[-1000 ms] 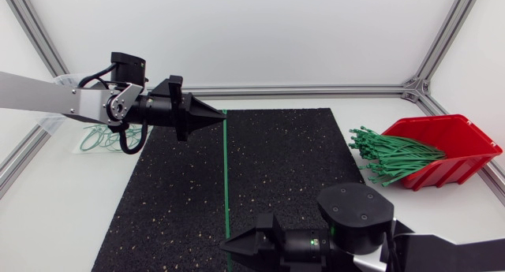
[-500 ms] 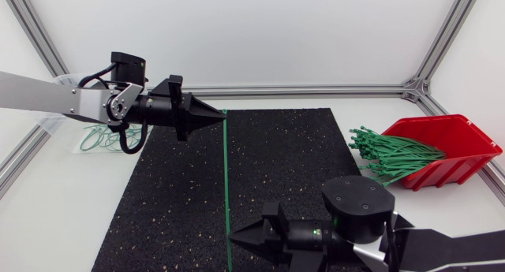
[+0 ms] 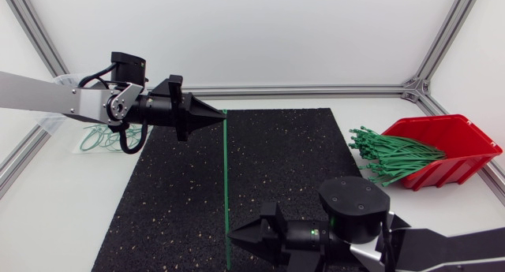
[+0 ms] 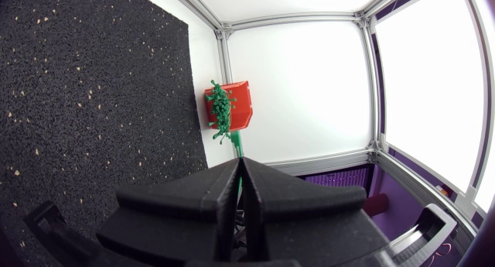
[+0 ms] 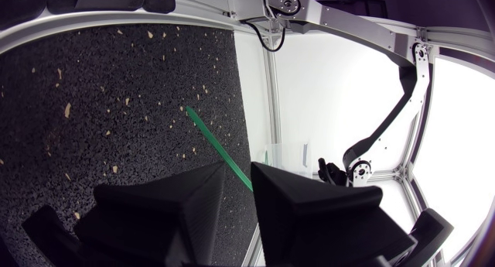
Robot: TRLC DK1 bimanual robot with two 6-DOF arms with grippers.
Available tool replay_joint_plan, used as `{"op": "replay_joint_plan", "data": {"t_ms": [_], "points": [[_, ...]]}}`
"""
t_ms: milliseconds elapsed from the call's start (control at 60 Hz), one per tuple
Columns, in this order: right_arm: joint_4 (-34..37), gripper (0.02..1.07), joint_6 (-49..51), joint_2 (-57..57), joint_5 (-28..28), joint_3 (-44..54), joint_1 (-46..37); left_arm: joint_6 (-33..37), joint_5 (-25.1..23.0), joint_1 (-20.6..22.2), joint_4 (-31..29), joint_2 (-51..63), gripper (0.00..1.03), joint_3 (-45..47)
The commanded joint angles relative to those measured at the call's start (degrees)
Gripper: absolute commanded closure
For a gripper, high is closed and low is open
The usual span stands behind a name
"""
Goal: Take a green cable tie from the red box, thread the tail through the head to close it, then place it in the transparent bin on the left.
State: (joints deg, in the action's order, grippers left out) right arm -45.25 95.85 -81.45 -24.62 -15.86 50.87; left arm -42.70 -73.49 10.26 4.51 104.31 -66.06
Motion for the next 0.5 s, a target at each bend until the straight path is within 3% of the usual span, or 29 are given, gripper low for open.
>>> {"op": "replay_joint_plan", "data": {"t_ms": [0,283,483], "points": [[-0.71,0.64,1.09,-0.82,0.36,-1.11,-0.33,-1.78,-1.13,0.29,0.32,-0.43,0.99,-0.91],[-2.03,0.65,1.09,-3.36,0.36,-2.16,-0.16,-1.69,-1.21,0.46,0.32,-0.43,0.99,-0.91],[-3.00,0.77,1.44,-3.80,0.19,-2.16,0.37,-1.51,-1.21,0.29,0.41,-0.16,0.99,-1.00]]}}
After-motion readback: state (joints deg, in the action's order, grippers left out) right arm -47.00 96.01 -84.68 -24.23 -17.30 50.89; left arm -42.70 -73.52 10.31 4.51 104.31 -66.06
